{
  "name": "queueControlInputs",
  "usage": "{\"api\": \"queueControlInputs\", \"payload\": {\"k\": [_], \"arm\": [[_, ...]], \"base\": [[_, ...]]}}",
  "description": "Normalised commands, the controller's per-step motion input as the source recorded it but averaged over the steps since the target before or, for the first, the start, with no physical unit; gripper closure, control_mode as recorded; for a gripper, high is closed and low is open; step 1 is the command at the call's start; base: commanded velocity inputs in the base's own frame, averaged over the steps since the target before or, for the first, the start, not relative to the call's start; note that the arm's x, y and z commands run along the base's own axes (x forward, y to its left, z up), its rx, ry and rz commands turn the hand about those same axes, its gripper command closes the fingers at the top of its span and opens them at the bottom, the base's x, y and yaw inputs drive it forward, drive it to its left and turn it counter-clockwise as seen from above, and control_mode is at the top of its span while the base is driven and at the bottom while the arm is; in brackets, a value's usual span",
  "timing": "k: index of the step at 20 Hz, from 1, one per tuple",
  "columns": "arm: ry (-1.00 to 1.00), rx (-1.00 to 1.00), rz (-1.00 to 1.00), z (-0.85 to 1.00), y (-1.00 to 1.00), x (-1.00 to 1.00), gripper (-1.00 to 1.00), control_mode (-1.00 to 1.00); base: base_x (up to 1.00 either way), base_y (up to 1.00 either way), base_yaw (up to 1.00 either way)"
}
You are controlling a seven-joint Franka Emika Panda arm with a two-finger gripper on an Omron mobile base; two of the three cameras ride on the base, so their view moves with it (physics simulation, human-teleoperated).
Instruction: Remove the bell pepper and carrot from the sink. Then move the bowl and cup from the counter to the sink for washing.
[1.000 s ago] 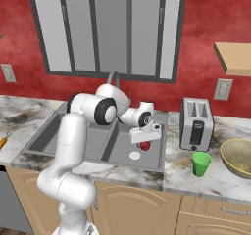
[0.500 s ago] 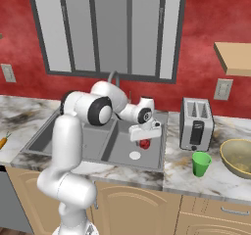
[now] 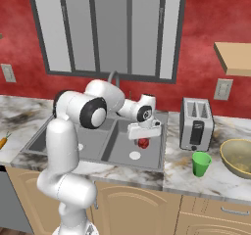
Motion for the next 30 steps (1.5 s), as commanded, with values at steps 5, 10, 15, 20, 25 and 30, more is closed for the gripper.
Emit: {"api": "queueControlInputs", "payload": {"k": [5,10,15,20,25,30], "arm": [[0.0,0.0,-0.01,0.31,0.12,-0.26,1.0,-1.0],[0.0,0.0,-0.02,0.29,0.17,-0.29,1.0,-1.0],[-0.03,0.0,-0.02,0.24,0.22,-0.33,1.0,-1.0],[-0.05,0.0,-0.03,0.24,0.25,-0.33,1.0,-1.0],[-0.08,0.0,-0.06,0.25,0.24,-0.34,1.0,-1.0],[-0.16,0.0,-0.08,0.27,0.27,-0.31,1.0,-1.0]], "base": [[0.0,0.0,0.0],[0.0,0.0,0.0],[0.0,0.0,0.0],[0.0,0.0,0.0],[0.0,0.0,0.0],[0.0,0.0,0.0]]}}
